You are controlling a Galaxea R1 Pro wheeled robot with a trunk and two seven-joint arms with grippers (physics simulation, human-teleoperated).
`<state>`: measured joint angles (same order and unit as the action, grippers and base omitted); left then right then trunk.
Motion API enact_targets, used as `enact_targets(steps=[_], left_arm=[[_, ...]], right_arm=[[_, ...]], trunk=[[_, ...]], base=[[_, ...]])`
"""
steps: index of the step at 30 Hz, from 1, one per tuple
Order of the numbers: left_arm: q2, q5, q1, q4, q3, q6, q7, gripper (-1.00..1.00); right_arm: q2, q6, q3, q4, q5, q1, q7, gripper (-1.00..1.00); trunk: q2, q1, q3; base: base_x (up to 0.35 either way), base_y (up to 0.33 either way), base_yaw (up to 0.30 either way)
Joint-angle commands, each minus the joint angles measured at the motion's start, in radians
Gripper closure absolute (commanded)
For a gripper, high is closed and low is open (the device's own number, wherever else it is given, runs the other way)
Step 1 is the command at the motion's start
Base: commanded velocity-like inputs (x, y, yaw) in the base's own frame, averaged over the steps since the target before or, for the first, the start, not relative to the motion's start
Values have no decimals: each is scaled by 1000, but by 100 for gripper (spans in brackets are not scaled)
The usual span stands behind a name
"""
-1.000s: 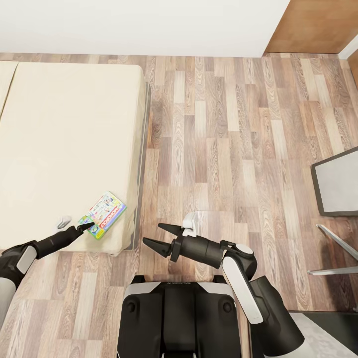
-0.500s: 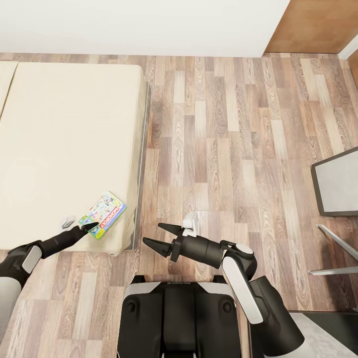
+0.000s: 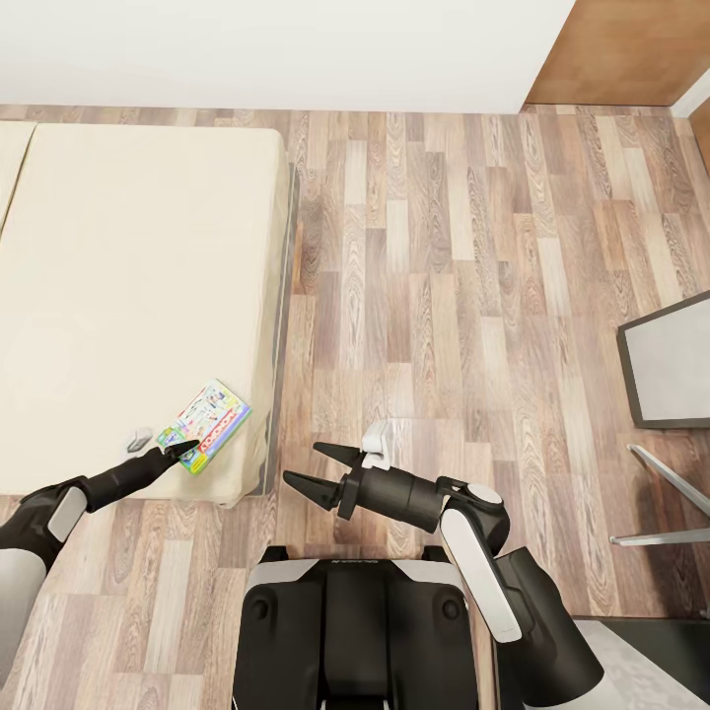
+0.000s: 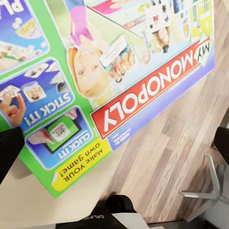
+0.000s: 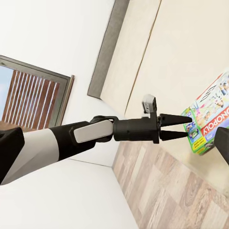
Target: Put all the toys in the child's room - the three board games (two on the bed and one on the table), the two jigsaw puzzles on the table, and the tennis ball on the table - inside the toy box on the table in the child's room.
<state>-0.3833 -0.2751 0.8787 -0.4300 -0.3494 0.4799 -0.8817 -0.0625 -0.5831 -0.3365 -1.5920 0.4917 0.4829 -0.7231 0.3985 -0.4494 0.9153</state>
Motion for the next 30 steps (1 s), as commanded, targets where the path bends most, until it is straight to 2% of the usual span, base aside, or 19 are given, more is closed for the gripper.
enact_targets(steps=[1,8,12,17,24,30], left_arm=[[0,-4,1,1,-2,8,-2,-100],[0,-4,2,-27,-2,8,-5,-100],[0,-5,1,-98,0,19,-6,-100],[-3,-4,1,-168,1,68,-6,-100],[-12,-3,2,-192,-8,106,0,-100],[-14,-1,3,-195,-10,117,44,-100]], right_arm=[[0,-8,1,0,7,0,1,-100],[0,-7,1,0,7,0,1,-100],[0,-8,1,0,7,0,1,-100],[0,-8,1,0,5,0,1,-100],[0,-7,1,0,3,0,1,-100],[0,-7,1,0,2,0,1,-100]], trunk=[[2,-1,1],[2,-1,1],[2,-1,1],[2,-1,1],[2,-1,1],[2,-1,1]], base=[[0,0,0],[0,0,0],[0,0,0],[0,0,0],[0,0,0],[0,0,0]])
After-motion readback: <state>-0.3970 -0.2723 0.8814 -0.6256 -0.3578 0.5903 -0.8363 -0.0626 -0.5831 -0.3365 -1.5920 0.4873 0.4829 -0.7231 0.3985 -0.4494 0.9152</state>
